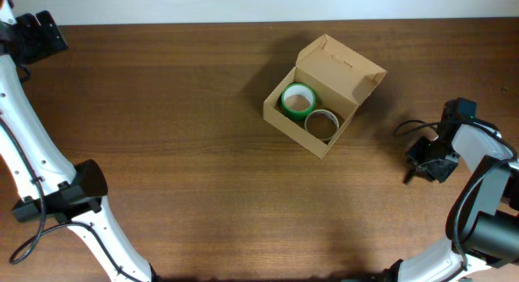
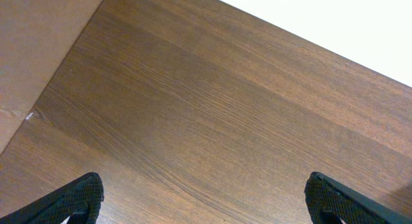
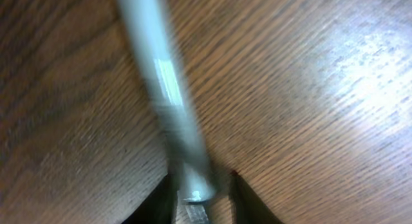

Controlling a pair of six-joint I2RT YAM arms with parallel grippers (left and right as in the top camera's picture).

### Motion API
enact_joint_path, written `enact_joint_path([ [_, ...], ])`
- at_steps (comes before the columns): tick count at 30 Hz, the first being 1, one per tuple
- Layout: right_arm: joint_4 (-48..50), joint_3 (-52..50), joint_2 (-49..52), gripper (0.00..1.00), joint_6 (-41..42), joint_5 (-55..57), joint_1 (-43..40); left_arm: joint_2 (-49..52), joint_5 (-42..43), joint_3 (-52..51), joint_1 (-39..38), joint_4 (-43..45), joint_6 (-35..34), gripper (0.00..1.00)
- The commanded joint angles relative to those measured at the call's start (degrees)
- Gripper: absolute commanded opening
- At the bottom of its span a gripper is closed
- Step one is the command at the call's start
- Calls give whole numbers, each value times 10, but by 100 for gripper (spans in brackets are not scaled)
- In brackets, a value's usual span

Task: Pack container
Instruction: 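Lift the Sharpie with the right gripper and carry it over the box, then lower the Sharpie into the box and open the right gripper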

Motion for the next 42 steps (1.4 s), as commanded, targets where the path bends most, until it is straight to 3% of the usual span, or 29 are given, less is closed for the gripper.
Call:
enact_joint_path([
  [1, 8, -5, 9, 4, 2, -11, 0, -17, 2, -2, 2, 0, 5, 100],
  [8, -18, 46, 5, 4, -43, -89, 0, -17, 2, -2, 2, 0, 5, 100],
  [17, -243, 376, -34, 4, -204, -107, 58, -17, 2, -2, 2, 0, 5, 100],
  [23, -298, 558, -34, 4, -354, -89, 169, -17, 2, -2, 2, 0, 5, 100],
  [27, -287, 592, -27, 4, -392, -23, 266, -17, 2, -2, 2, 0, 5, 100],
  [33, -327, 592, 30, 4, -482, -16, 369, -17, 2, -2, 2, 0, 5, 100],
  [42, -400, 591, 132, 4, -590, -17, 435, -17, 2, -2, 2, 0, 5, 100],
])
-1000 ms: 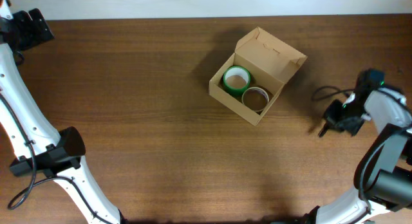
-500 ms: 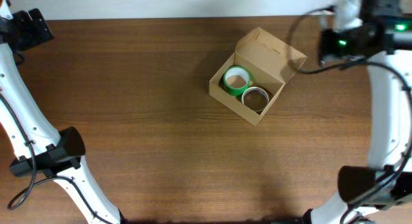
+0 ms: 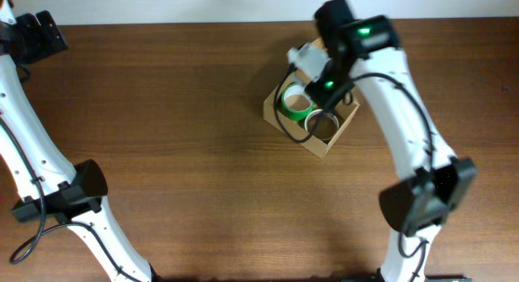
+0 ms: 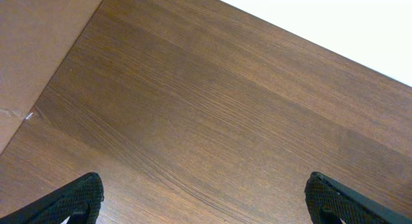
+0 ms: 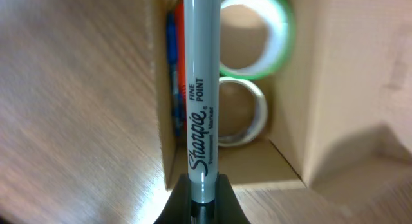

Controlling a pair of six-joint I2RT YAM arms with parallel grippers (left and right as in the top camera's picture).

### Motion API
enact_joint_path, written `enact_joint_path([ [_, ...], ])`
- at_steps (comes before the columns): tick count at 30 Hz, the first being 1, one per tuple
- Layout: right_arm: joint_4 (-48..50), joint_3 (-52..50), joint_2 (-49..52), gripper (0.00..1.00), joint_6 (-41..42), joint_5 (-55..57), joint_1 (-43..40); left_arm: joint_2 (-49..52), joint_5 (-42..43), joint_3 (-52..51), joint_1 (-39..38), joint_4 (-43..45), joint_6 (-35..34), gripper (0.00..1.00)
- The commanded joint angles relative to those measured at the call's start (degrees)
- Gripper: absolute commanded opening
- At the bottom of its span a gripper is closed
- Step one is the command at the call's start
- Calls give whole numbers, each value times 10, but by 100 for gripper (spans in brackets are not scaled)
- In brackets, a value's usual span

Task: Pack container
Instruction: 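Lower the Sharpie into the box and open the right gripper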

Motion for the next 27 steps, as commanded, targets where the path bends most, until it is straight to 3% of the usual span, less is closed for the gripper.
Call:
enact_joint_path([
  [1, -3, 4, 26, 4, -58, 8, 14, -17, 2, -2, 2, 0, 5, 100],
  [27, 21, 2, 179, 4, -29, -72, 15, -17, 2, -2, 2, 0, 5, 100],
])
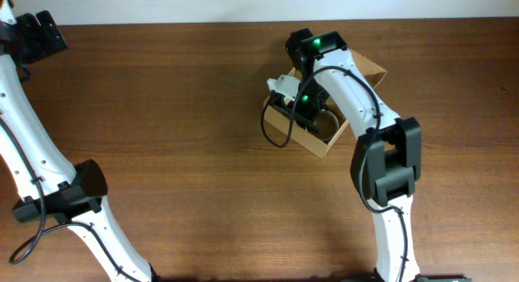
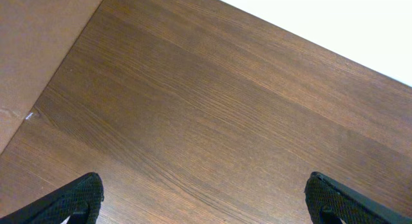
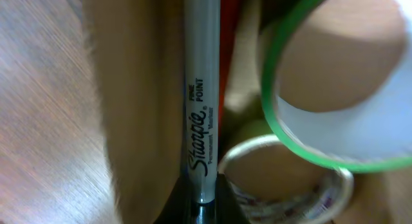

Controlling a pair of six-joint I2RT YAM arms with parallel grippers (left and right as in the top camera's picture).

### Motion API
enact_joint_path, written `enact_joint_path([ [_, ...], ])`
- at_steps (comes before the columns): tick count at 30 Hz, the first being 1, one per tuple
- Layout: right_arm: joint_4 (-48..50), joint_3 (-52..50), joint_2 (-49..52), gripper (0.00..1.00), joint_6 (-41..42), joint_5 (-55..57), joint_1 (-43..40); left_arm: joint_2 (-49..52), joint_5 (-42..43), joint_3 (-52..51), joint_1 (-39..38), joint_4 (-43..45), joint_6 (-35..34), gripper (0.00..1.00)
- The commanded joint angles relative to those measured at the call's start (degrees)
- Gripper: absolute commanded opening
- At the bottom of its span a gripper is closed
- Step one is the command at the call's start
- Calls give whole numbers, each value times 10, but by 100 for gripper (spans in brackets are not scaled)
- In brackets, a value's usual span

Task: Pack container
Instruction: 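Lower the Sharpie into the box and open the right gripper, then lift the right gripper out of the box and raise the left arm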

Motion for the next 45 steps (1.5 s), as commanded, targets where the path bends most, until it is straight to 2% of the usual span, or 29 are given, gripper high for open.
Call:
enact_joint_path([
  [1, -2, 1, 16, 4, 15, -45, 2, -17, 2, -2, 3, 0, 5, 100],
  [6, -2, 1, 18, 4, 16, -61, 3, -17, 2, -2, 2, 0, 5, 100],
  [7, -2, 1, 18, 18, 16, -61, 3, -17, 2, -2, 3, 0, 5, 100],
  [8, -2, 1, 18, 43, 24, -59, 3, -17, 2, -2, 2, 0, 5, 100],
  [10, -2, 2, 17, 52, 42, -38, 3, -17, 2, -2, 2, 0, 5, 100],
  [11, -3, 3, 17, 52, 43, -29, 3, -17, 2, -2, 2, 0, 5, 100],
  [21, -24, 68, -39, 47, 96, -5, 3, -17, 2, -2, 2, 0, 5, 100],
  [31, -91, 308, -129, 48, 247, -3, 3, -17, 2, -2, 3, 0, 5, 100],
  [33, -98, 349, -146, 38, 289, -3, 3, -17, 2, -2, 2, 0, 5, 100],
  [34, -101, 374, -161, 27, 313, -2, 3, -17, 2, -2, 2, 0, 5, 100],
  [36, -104, 396, -178, 15, 336, 5, 3, -17, 2, -2, 2, 0, 5, 100],
  [41, -146, 404, -212, 4, 391, 127, -2, -17, 2, -2, 2, 0, 5, 100],
  [45, -146, 389, -217, 4, 393, 120, -25, -17, 3, -2, 2, 6, 5, 100],
])
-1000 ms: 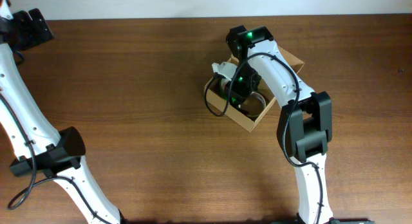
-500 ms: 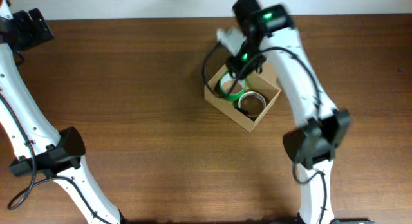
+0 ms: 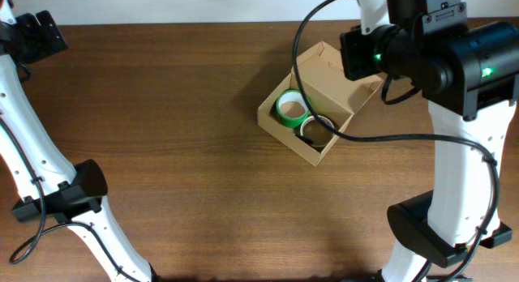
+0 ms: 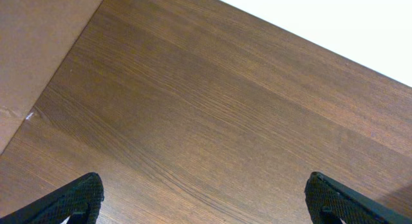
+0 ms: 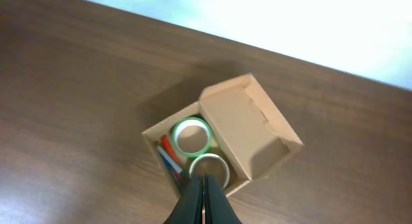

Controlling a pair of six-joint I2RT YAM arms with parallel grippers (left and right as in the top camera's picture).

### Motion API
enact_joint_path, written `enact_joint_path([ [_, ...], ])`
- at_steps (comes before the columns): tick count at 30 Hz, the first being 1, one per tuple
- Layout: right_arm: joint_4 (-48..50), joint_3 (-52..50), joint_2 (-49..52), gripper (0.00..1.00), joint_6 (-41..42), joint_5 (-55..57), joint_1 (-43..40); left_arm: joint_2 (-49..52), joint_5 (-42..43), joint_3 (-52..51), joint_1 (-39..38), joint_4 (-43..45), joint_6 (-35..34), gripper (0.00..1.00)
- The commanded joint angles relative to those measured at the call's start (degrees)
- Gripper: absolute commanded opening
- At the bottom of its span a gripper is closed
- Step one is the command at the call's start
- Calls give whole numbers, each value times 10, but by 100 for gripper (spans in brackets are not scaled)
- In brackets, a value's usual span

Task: Pack container
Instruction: 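Lift the right gripper out of the box and raise the left arm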

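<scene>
An open cardboard box (image 5: 243, 124) sits on the wooden table, its lid folded back. Inside lie a green tape roll (image 5: 191, 137), a white tape roll (image 5: 215, 167), and red and blue pens (image 5: 168, 156) along the left wall. High above the box, my right gripper (image 5: 203, 185) is shut with nothing between its fingers. No grey marker shows in this view. From overhead, the box (image 3: 272, 124) lies partly under the raised right arm (image 3: 422, 51). At the table's far left corner, my left gripper (image 4: 206, 208) stands open over bare wood.
A cable from the right arm loops over the box (image 3: 324, 71) in the overhead view. The table's back edge (image 4: 309, 47) runs close behind the left gripper, and a cardboard-coloured surface (image 4: 32, 50) fills that view's left corner.
My right gripper was down inside the box, shut on a grey Sharpie by the left wall. Now it is high above the box, shut on nothing. The left arm has not moved.
My right gripper was shut on a grey marker on the table at the far right. Then it held the Sharpie over the box, then low inside it beside the pens. Now it is raised without the marker, and the box sits slightly shifted.
</scene>
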Motion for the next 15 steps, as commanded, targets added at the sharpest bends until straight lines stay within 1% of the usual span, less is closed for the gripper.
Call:
enact_joint_path([
  [1, -3, -19, 9, 3, 30, 37, -26, -17, 3, -2, 2, 14, 5, 100],
  [2, -3, -27, 10, 4, 30, 36, -35, -17, 9, -2, 2, 23, 5, 100],
  [5, -3, -76, 14, 4, 56, 21, -90, -17, 82, -2, 2, 30, 5, 100],
  [10, 10, -205, 23, 4, 73, -71, -200, -12, 203, -2, 2, 13, 5, 100],
  [12, 32, -272, 24, 4, 75, -92, -236, -3, 211, -4, -5, 0, 11, 100],
  [15, 73, -367, 24, 4, 75, -96, -279, 3, 221, -33, -25, 0, 58, 100],
])
